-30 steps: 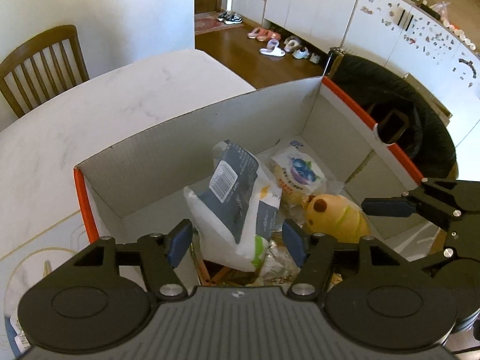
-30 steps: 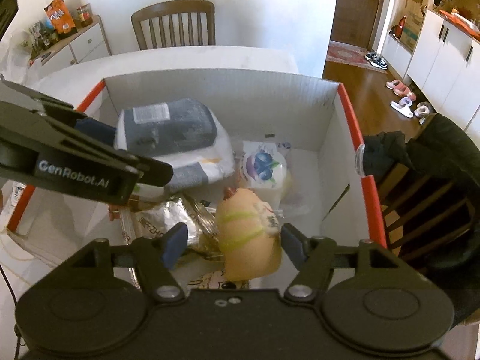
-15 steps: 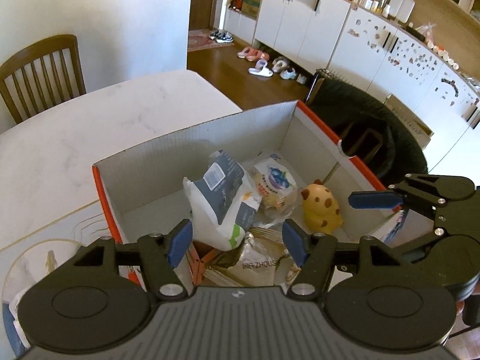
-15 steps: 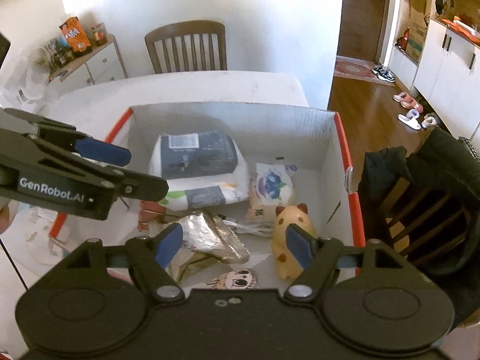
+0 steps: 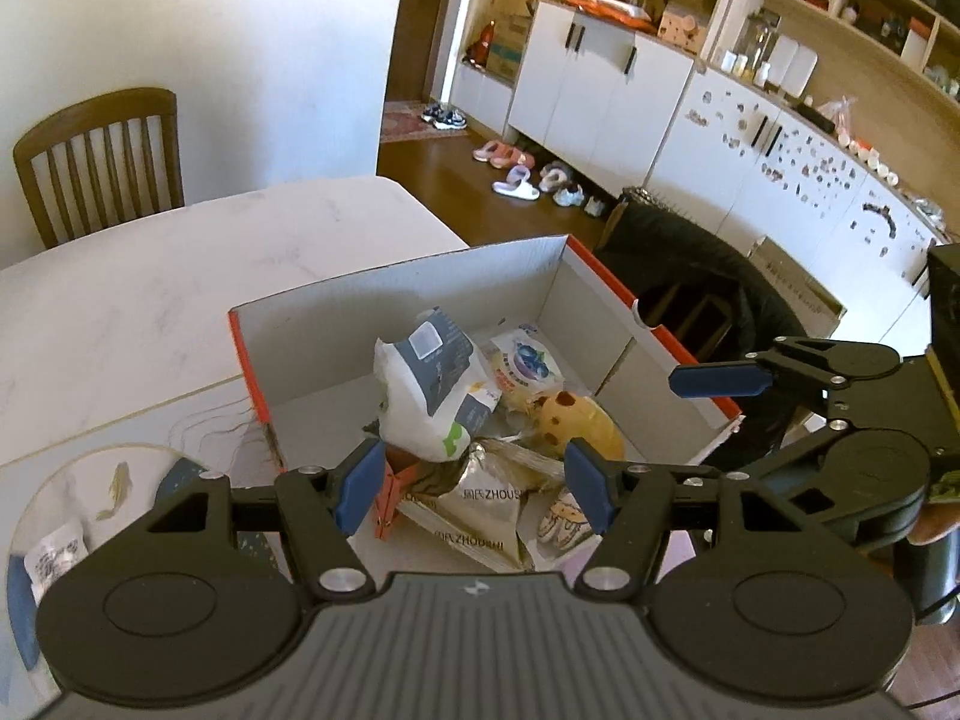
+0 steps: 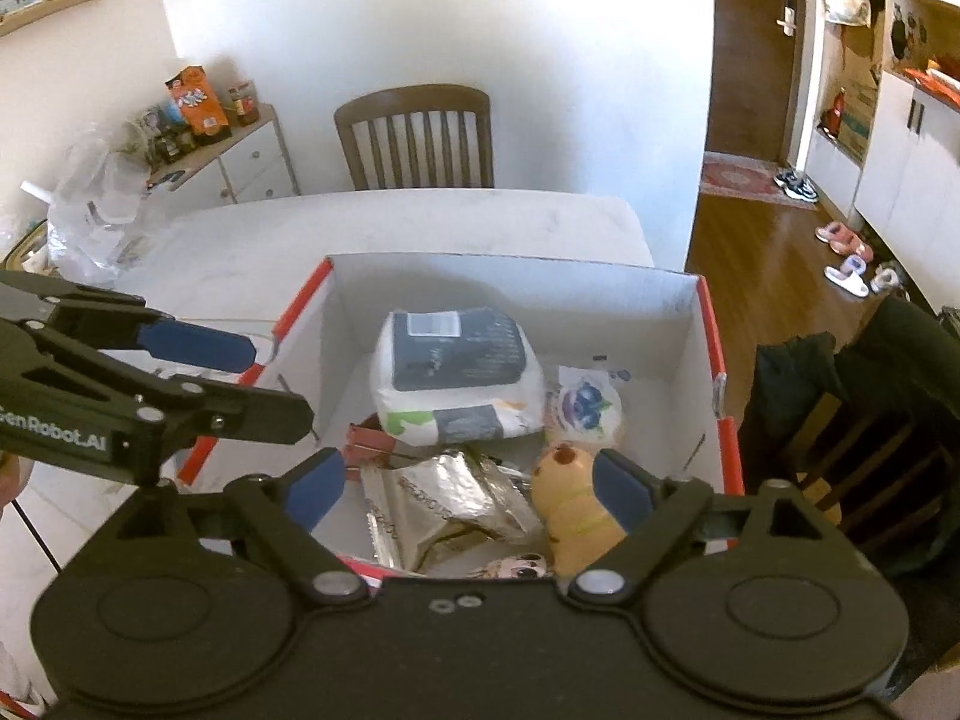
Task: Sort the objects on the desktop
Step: 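Move both tools back from the box to the items on the table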
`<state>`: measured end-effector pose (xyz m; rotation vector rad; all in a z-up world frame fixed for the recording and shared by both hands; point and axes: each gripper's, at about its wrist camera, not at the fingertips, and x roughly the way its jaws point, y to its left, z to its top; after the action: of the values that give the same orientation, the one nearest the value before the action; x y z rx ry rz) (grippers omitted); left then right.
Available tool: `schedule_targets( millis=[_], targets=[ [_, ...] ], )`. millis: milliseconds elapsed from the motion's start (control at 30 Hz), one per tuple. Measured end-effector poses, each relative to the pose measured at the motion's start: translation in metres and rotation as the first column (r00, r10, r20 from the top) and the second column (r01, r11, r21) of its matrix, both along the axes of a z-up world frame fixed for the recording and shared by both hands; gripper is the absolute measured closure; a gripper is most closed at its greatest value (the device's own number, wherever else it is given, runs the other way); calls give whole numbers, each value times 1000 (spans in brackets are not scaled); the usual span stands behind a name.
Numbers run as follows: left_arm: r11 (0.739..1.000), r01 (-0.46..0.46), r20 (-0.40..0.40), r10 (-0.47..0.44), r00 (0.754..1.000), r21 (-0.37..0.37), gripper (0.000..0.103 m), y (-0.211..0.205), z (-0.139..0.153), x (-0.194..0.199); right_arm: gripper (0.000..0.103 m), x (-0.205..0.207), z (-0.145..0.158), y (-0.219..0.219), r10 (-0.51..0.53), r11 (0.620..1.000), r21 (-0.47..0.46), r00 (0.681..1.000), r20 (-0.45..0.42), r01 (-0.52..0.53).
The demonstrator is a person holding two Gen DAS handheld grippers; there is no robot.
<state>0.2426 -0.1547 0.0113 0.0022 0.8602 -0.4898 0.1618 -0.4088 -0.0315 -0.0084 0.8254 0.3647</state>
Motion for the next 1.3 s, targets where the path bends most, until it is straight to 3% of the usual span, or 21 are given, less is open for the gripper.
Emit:
schedule_targets(
  millis=[67,400,567,1067,1300],
  targets=[
    [1000,-8,11,8,1000,-6,26,6,2,-6,11,-3,2,4,10,1000,-5,1000,11,-10],
    [1000,-2,83,2,997,-2,19,39,12,-31,7,-17,8,26,-10,1000,8,999,37,10],
    [1000,-15,109,14,994,14,5,63,11,-40,7,-22,11,42,-30,999,23,999,40,29],
    [993,-108,117,101,988,56,1,162,-19,-47,3,-22,19,127,-16,997,79,999,38,13],
    [987,-142,68,138,988,69,1,204,-50,-44,3,-12,18,181,26,998,56,999,43,-28]
  ],
)
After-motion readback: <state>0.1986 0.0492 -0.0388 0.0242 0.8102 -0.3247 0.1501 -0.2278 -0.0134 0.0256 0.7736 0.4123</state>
